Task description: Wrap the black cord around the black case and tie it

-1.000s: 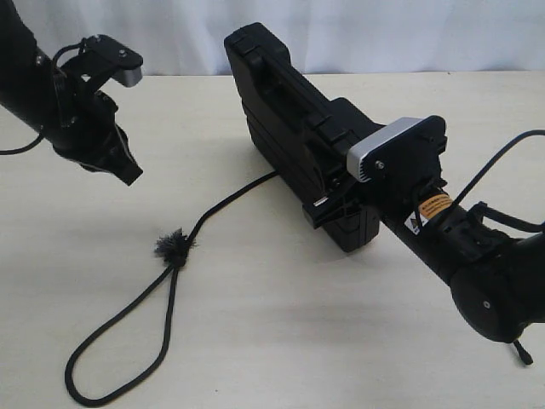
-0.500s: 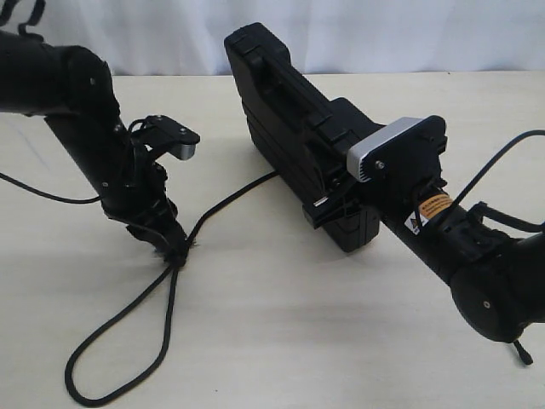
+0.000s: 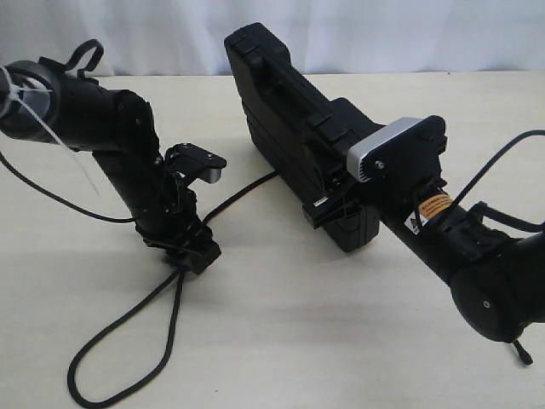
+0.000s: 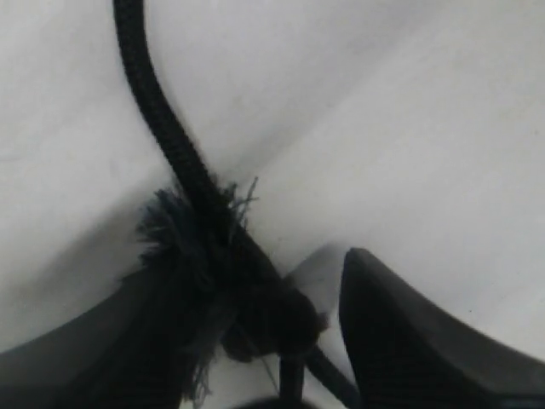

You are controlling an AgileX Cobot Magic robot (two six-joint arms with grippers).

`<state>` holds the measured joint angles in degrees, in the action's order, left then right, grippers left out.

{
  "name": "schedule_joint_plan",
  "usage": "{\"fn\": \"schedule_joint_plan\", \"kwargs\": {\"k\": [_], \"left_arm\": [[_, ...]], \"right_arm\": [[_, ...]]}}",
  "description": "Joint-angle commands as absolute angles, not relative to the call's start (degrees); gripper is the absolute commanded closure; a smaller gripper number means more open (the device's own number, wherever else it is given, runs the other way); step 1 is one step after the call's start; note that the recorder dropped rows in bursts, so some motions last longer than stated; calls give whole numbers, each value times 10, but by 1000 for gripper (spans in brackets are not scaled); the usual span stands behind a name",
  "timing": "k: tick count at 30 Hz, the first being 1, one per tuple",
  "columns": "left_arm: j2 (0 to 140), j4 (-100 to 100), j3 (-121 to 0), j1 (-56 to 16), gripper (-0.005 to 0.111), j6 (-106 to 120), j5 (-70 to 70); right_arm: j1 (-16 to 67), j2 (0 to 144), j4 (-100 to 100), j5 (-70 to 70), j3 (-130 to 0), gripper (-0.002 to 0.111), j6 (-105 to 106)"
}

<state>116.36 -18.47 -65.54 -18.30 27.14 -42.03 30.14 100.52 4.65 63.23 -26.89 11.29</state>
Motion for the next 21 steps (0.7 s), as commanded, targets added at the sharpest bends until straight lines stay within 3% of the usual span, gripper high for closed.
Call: {"fn": "schedule_joint_plan", "kwargs": {"k": [1,4,6,10,11,17,21], "left_arm": [[1189,-109,-654,-187,56,193,-441],[1189,-62,-654,-187,56,133,-464],[1189,-57,-654,-187,63,132,-476],[1189,-70,-677,-187,104,106,-506],[1189,-72,-682,-187,107,105,-506],[1151,-83,-688,-180,107,105,-484],[1092,-118,-687,-136,107,100,-450]], "right_arm": [[301,1011,51,610,-266,104,107],[301,1011,54,610,-266,104,107],[301,1011,54,610,-266,104,107],[301,1011,54,609,-266,104,107],[301,1011,54,608,-266,104,107],[301,1011,55,596,-266,104,107],[301,1011,55,596,-266,104,113]]}}
